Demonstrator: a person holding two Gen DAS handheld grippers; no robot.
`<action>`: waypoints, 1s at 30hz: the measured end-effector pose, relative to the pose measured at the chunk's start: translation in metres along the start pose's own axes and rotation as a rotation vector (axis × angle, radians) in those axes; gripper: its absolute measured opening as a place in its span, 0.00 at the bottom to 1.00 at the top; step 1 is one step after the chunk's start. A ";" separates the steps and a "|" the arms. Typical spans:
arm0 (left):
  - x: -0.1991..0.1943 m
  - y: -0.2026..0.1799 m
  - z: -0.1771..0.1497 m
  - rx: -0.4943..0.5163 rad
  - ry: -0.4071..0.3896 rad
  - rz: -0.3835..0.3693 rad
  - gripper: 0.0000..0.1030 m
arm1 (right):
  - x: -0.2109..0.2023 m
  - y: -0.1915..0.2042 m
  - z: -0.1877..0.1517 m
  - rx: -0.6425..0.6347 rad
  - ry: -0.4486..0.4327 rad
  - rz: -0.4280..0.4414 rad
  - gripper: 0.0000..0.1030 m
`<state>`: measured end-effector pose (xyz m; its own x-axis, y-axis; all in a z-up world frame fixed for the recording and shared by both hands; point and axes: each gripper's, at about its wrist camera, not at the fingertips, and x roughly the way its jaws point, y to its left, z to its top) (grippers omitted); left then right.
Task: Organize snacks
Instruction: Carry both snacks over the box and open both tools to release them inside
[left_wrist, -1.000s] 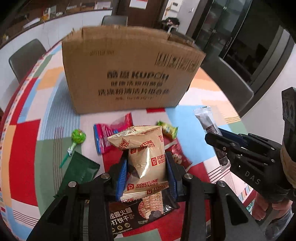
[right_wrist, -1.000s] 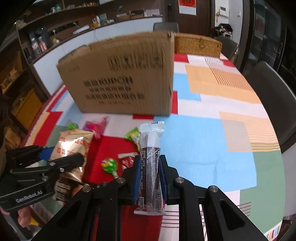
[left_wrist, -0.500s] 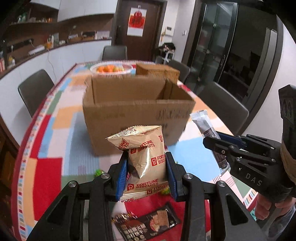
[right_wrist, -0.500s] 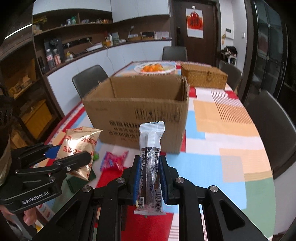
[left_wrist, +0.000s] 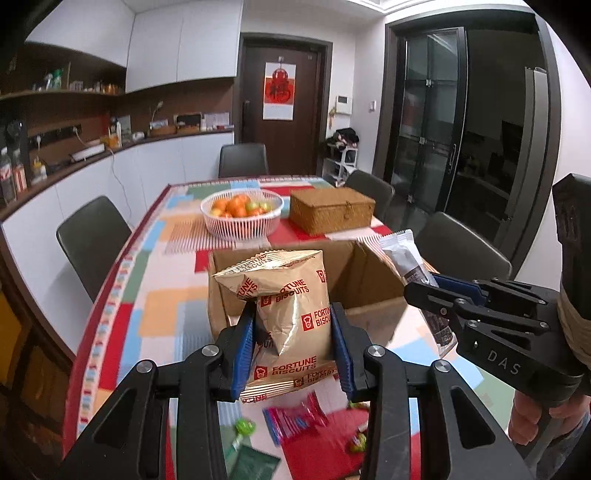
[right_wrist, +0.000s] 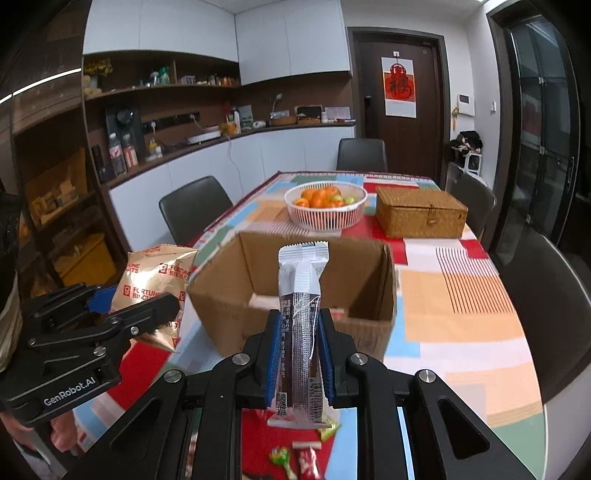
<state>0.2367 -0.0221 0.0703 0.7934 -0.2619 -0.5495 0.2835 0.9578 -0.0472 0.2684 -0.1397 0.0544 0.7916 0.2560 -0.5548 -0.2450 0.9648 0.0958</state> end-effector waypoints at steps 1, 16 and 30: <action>0.003 0.002 0.006 0.001 -0.006 0.003 0.37 | 0.001 0.000 0.003 0.001 -0.005 0.004 0.20; 0.073 0.025 0.049 -0.011 0.041 0.073 0.37 | 0.060 -0.014 0.059 0.011 0.026 0.000 0.20; 0.108 0.027 0.032 0.022 0.128 0.119 0.66 | 0.122 -0.030 0.059 0.020 0.153 -0.065 0.42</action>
<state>0.3474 -0.0286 0.0367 0.7476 -0.1287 -0.6516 0.2046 0.9780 0.0416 0.4059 -0.1342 0.0328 0.7104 0.1823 -0.6798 -0.1836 0.9804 0.0710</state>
